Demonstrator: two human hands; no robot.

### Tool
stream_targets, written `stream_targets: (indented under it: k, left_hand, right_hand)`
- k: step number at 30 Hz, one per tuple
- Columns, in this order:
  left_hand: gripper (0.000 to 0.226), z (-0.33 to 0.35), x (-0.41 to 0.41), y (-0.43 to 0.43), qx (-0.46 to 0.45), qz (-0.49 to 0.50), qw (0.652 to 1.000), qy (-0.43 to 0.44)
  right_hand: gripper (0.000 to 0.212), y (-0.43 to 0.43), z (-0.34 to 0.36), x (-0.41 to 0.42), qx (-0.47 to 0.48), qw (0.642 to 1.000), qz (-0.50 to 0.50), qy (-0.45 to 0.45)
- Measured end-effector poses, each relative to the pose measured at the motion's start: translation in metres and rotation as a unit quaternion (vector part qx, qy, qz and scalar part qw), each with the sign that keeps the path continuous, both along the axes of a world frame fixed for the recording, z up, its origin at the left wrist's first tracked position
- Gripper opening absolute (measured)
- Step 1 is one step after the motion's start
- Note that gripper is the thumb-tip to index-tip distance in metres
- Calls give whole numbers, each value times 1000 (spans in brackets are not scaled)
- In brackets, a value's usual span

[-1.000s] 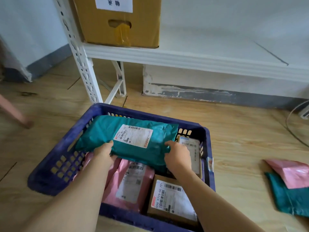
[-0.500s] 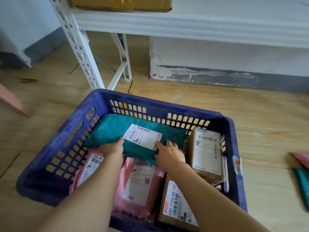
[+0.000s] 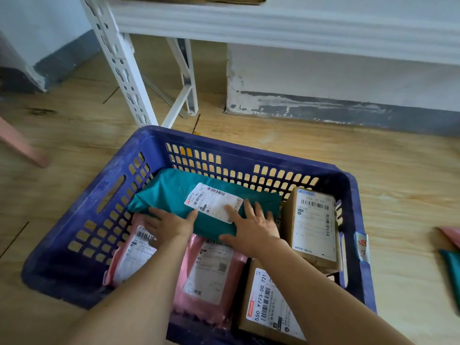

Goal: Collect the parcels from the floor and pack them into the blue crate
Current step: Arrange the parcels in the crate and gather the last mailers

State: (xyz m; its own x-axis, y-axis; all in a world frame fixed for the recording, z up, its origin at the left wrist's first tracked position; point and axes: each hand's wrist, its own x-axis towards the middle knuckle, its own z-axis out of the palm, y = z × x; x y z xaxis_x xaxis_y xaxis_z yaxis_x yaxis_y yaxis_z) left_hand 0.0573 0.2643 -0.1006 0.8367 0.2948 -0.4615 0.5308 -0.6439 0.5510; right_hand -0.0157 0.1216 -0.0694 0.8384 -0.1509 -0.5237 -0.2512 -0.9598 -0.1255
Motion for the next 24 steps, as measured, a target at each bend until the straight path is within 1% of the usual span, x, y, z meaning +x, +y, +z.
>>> stream_targets:
  k: [1, 3, 4, 5, 6, 7, 8, 10, 12, 16, 19, 21, 24]
  left_hand:
    - [111, 0, -2, 1, 17, -2, 999, -28]
    - [105, 6, -3, 2, 85, -27, 986, -141]
    - [100, 8, -3, 2, 124, -77, 969, -201]
    - [94, 9, -3, 2, 162, -161, 944, -238]
    - [87, 9, -5, 0, 195, -258, 915, -242]
    - [80, 6, -7, -2, 215, -341, 888, -223]
    - [72, 1, -9, -4, 226, -392, 873, -180]
    - [64, -6, -11, -6, 222, -418, 877, -78]
    - [65, -10, -10, -7, 222, -427, 876, -29]
    - [71, -10, -7, -6, 246, -451, 858, 8]
    - [73, -5, -7, -6, 253, -451, 856, 18]
    - [72, 1, -6, -7, 249, -445, 860, 4]
    - [69, 13, -10, -9, 242, -435, 866, -48]
  right_hand:
    - [74, -1, 0, 1, -14, 1000, -4, 0]
    - [71, -2, 0, 3, -29, 999, -21, -1]
    - [70, -2, 0, 4, -28, 999, -26, 0]
    - [69, -1, 1, 5, -20, 999, -27, 0]
    - [68, 0, 1, 6, -4, 1000, -28, 0]
    - [66, 2, 2, 7, 14, 999, -34, -1]
    - [64, 4, 2, 7, 30, 999, -42, -2]
    - [61, 7, 0, 7, 36, 998, -46, 6]
    - [61, 5, -6, 2, 22, 998, -46, 23]
    - [62, 5, -14, -5, 12, 996, -77, 51]
    - [62, 9, -10, -4, 5, 995, -83, 57]
    - [58, 8, -3, -1, 15, 995, -89, 30]
    - [55, 4, 17, -1, 37, 995, -82, -41]
